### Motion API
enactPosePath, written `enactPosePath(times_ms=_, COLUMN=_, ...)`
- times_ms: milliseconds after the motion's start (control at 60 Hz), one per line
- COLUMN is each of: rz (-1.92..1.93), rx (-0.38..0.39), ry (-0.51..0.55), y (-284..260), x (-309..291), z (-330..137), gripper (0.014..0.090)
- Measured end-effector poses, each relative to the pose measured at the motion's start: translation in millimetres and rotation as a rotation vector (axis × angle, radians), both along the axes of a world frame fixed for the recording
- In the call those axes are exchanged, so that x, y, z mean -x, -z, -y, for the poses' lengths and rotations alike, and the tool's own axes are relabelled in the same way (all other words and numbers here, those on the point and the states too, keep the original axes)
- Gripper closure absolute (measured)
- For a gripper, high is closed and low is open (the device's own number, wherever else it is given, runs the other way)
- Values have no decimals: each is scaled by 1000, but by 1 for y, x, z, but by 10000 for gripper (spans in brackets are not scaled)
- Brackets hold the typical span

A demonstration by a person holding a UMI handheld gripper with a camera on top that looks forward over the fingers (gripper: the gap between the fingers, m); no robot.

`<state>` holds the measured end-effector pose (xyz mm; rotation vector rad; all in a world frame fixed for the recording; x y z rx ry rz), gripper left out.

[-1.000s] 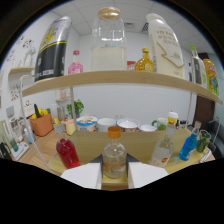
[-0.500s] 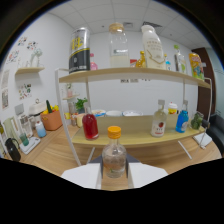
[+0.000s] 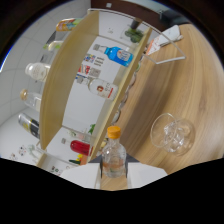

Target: Make me a cup of Mount Fuji.

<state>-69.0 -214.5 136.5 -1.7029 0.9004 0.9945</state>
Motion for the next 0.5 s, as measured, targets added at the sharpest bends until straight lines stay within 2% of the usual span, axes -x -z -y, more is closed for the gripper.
enactPosePath(times_ms=250, rz=-579, rx=1, ry=88, y=-2, x=-14, z=-6, gripper=703)
enactPosePath(times_ms=500, rz=-842, rx=-3, ry=120, y=1, x=-20, z=-7, gripper=703)
